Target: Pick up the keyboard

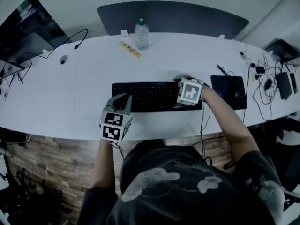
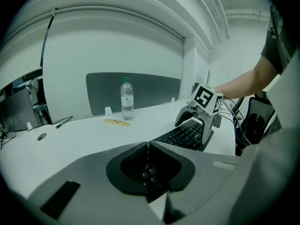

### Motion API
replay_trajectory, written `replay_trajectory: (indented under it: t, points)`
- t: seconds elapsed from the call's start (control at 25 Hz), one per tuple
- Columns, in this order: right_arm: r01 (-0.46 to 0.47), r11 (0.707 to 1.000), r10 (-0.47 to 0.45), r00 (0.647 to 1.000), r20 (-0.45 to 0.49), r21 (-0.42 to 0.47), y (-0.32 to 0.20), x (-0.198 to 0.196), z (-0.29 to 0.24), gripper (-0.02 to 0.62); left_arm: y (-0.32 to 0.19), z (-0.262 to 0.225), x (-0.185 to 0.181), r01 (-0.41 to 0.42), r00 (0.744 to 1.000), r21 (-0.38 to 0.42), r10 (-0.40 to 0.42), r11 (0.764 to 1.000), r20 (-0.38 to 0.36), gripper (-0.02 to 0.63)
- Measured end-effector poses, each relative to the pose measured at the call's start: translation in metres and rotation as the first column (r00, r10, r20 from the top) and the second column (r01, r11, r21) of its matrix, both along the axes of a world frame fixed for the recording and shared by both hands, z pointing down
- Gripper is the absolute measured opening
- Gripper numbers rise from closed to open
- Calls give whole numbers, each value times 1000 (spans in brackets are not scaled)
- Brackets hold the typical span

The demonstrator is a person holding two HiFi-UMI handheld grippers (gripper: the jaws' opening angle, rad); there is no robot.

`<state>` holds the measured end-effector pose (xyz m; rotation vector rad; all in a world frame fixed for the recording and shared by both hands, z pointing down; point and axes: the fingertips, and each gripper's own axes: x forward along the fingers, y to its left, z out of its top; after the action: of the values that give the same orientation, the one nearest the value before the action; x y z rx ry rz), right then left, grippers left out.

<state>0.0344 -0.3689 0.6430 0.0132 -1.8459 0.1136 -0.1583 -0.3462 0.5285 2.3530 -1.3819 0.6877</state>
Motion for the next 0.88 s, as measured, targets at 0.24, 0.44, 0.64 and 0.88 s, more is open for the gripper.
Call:
replay_trajectory:
  t: [0.24, 0.44, 0.64, 0.88]
  points:
    - [58, 993, -59, 998, -5, -103, -4, -14, 11, 532, -11, 13, 1, -43, 999, -37, 43, 998, 5, 3]
    - [14, 979, -36, 994, -105, -204, 17, 0, 16, 535, -17, 21, 2, -62, 998, -57, 62, 996, 6, 3]
    - [17, 988, -42, 986, -164, -153, 7, 8, 16, 534, -21, 27, 3, -65, 998, -70, 66, 995, 11, 3]
    - [42, 997, -55, 980, -190, -70, -6, 6, 8, 515, -22, 32, 11, -92, 994, -80, 95, 993, 45, 3]
